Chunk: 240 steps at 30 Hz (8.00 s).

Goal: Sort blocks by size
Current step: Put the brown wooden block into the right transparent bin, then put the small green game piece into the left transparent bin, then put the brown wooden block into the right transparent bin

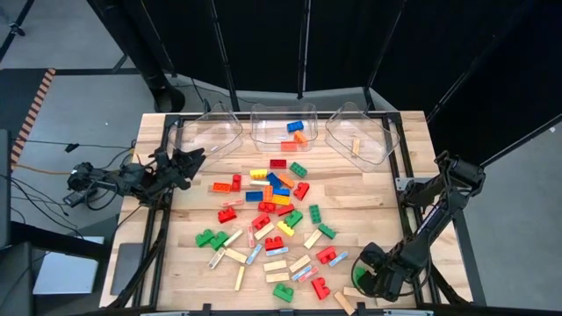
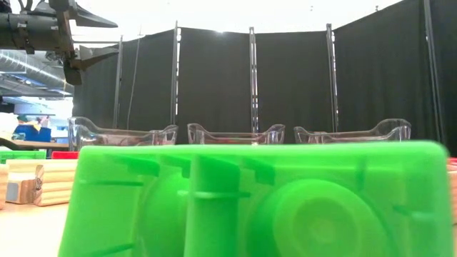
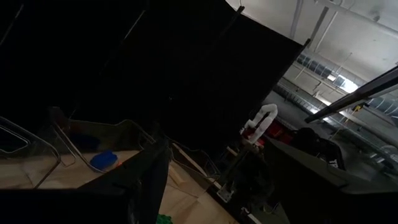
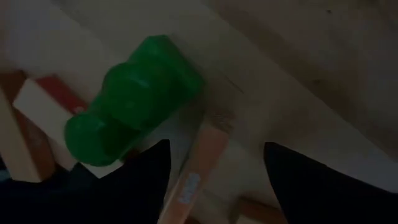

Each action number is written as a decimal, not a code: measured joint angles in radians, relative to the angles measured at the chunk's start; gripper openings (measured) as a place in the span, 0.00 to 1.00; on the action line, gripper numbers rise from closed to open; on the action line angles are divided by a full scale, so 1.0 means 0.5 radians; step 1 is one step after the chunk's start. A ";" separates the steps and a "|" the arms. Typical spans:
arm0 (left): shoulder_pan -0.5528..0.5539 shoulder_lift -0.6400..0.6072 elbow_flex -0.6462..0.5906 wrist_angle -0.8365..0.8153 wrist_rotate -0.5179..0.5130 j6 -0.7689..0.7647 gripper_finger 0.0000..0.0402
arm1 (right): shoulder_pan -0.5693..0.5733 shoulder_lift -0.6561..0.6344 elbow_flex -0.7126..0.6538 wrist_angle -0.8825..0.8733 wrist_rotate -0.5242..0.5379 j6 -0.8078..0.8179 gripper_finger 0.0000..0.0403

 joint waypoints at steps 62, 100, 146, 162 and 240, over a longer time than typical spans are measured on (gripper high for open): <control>0.000 0.000 0.000 -0.031 -0.126 -0.001 0.67 | -3.218 -0.938 0.003 -0.387 0.881 -2.325 0.23; 0.001 0.000 0.000 -0.034 -0.124 0.008 0.67 | -0.184 -0.454 0.005 -0.051 0.260 0.489 0.52; 0.001 -0.001 0.000 -0.030 -0.237 0.001 0.67 | -0.861 -0.271 0.018 -0.841 0.251 -0.180 0.36; 0.000 -0.001 0.000 -0.031 -0.237 0.004 0.67 | -2.427 -0.728 0.020 0.343 0.603 -1.883 0.36; -0.001 -0.001 0.000 -0.077 -0.179 -0.039 0.67 | -1.953 1.112 2.720 -1.886 -0.756 -3.690 0.39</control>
